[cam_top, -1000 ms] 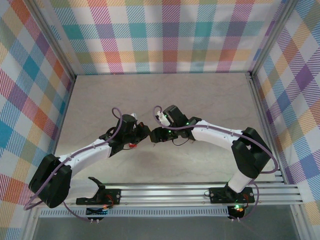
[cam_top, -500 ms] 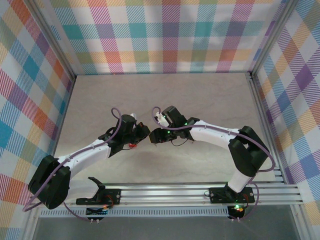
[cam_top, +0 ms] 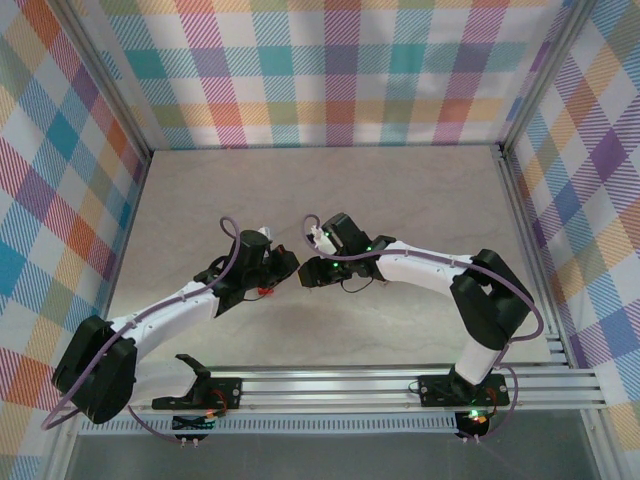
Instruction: Lock with the key
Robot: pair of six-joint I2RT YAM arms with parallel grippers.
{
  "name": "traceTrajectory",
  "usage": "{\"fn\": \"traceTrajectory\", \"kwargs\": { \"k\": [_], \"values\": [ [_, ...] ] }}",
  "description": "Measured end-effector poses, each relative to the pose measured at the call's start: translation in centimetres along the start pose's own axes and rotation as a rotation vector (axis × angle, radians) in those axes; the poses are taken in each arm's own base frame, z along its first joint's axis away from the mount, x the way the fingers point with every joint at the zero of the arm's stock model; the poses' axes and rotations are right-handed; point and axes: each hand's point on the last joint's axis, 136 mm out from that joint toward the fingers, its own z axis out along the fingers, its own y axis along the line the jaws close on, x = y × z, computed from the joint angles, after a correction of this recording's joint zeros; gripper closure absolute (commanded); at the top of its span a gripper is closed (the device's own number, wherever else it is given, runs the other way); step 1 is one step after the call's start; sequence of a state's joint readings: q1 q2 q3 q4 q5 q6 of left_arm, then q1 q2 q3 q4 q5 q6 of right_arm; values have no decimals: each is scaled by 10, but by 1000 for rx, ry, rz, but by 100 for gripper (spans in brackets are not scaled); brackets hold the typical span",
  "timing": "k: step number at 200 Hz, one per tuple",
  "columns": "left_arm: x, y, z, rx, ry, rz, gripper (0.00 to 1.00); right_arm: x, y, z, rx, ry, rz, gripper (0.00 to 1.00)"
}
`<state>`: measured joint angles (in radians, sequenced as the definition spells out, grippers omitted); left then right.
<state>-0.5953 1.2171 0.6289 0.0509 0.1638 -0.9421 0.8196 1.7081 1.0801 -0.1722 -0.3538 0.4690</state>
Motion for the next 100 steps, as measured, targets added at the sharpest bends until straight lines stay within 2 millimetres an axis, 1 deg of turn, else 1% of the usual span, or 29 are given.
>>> {"fn": "traceTrajectory", "kwargs": {
  "k": [32,69,81,93,100],
  "values": [
    [1,1,-2,2,-1,6,100,1,3,1,-7,1,-2,74],
    [1,3,-5,-1,-6,15,100,0,4,1,-12,-1,3,74],
    [1,3,-5,-3,-7,15,100,0,4,1,-13,-2,1,71],
    [2,4,-5,-6,-6,15,100,0,4,1,-12,-1,3,65],
    [2,5,-5,-9,-4,18,100,0,3,1,-11,-1,4,63]
  ]
}}
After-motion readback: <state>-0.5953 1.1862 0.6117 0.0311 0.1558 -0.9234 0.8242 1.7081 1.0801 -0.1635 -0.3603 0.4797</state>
